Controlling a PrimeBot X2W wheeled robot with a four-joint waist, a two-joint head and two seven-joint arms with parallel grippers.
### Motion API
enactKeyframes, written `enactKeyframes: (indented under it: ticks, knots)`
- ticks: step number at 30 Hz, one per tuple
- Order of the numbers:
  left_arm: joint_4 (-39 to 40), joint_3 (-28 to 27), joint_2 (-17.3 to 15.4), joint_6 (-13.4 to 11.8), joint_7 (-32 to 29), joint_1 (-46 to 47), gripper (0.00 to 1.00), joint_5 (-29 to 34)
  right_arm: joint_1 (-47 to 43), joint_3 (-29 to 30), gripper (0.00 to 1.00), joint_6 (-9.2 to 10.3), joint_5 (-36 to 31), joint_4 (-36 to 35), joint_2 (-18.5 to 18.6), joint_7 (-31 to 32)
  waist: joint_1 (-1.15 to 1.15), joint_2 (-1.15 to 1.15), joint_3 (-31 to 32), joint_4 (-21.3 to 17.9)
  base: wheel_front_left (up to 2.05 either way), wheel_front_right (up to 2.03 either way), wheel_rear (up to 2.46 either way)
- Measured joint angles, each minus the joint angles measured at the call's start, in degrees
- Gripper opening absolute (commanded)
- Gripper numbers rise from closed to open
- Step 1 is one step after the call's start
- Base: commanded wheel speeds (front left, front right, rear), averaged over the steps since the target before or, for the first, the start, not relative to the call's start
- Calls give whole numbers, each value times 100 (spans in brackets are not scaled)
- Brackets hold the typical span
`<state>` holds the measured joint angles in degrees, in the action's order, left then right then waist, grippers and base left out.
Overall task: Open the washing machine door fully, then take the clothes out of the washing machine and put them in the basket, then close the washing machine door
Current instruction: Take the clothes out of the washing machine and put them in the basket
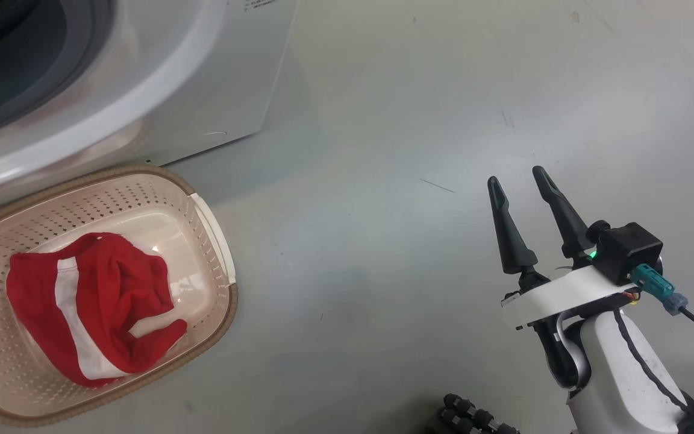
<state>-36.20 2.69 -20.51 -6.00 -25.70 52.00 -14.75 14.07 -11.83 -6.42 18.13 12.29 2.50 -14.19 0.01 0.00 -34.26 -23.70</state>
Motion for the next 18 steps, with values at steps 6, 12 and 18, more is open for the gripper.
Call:
enactKeyframes:
  ticks: [6, 12, 18]
  knots:
    - [-178, -3, -12, -25, -197, 97, 100, 74, 73, 8, 100, 0, 23, -1, -4, 0, 0, 0, -18, -19, 0, 0, 0]
    - [-236, -15, 8, -29, -194, 157, 0, 144, 79, 82, 100, -1, 48, -8, -12, 0, 0, 0, -27, 7, 0, 0, 0]
    - [-237, -34, 389, -34, 55, 256, 0, 98, 79, 222, 100, -1, 43, -51, -13, 0, 0, 0, -13, 187, 0, 0, 0]
